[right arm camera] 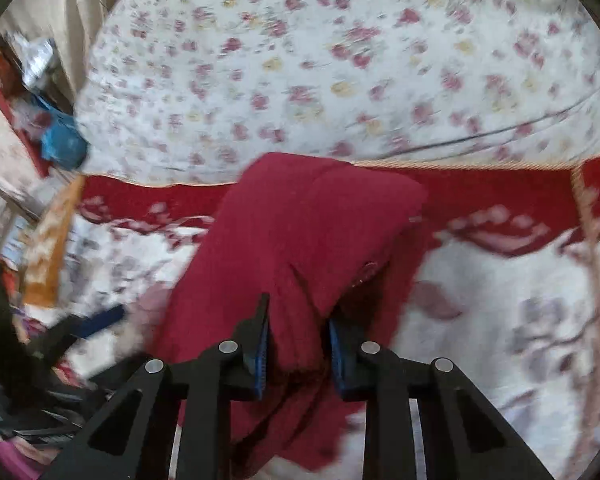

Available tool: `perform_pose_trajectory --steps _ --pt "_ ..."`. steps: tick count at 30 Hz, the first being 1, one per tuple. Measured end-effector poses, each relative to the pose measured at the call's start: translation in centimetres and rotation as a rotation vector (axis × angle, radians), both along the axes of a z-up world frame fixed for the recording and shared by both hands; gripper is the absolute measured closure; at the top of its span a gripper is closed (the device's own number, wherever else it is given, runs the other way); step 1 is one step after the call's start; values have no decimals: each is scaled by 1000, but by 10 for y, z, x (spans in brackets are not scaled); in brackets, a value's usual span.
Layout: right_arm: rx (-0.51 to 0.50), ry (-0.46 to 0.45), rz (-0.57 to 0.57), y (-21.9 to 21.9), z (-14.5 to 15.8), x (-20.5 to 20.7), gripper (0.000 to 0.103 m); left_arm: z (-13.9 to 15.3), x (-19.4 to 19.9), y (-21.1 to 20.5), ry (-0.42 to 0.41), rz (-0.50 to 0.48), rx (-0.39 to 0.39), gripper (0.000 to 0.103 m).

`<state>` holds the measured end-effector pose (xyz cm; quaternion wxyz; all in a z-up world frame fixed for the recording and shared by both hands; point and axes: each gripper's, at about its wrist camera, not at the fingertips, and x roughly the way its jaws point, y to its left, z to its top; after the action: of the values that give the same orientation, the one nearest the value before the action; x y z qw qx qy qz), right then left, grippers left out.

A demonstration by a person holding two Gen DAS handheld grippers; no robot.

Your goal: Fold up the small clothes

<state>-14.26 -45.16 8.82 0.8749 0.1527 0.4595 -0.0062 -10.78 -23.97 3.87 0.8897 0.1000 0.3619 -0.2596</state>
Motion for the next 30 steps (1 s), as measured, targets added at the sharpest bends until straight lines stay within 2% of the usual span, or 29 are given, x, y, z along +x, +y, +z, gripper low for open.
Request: perform_pose_trajectory --steps 3,5,6,7,10,12,14,16,17,19,21,24,26,28,30 --pt "29 81 -18 -9 -28 12 74 -11 8 -14 16 6 39 29" --pt "62 72 -59 -16 -28 8 62 -19 13 -18 22 17 74 29" --pt "71 69 -86 -21 -22 6 49 -23 15 -18 28 22 85 29" --pt "81 47 -116 -26 -15 1 47 -26 16 -18 32 24 86 29" --pt "72 -47 -167 -31 11 -8 47 -31 20 -16 36 26 87 28" --pt "58 -88 -135 -22 19 3 46 -34 23 -17 39 28 82 26" --pt "86 -109 -66 -12 13 24 47 -35 24 -17 42 27 79 25" --pt "83 -81 -54 -9 -3 36 48 -37 25 -19 40 27 83 24" --pt "58 -45 -73 -10 -14 46 50 -38 26 -20 40 27 85 23" --pt "0 8 -119 -16 -35 58 69 -40 27 -21 44 26 84 22" --pt "18 -1 -132 -18 -38 59 69 -41 26 -22 43 27 86 22" --pt "13 6 -114 -15 -27 51 67 -42 25 -23 39 27 95 22" --pt "29 -23 -81 -9 -10 34 65 -41 24 -23 32 29 98 22" --pt "32 -52 -55 -2 2 13 57 -41 24 -23 36 34 95 22" --pt "19 -73 -45 7 7 -7 56 -41 23 -22 36 38 97 22"
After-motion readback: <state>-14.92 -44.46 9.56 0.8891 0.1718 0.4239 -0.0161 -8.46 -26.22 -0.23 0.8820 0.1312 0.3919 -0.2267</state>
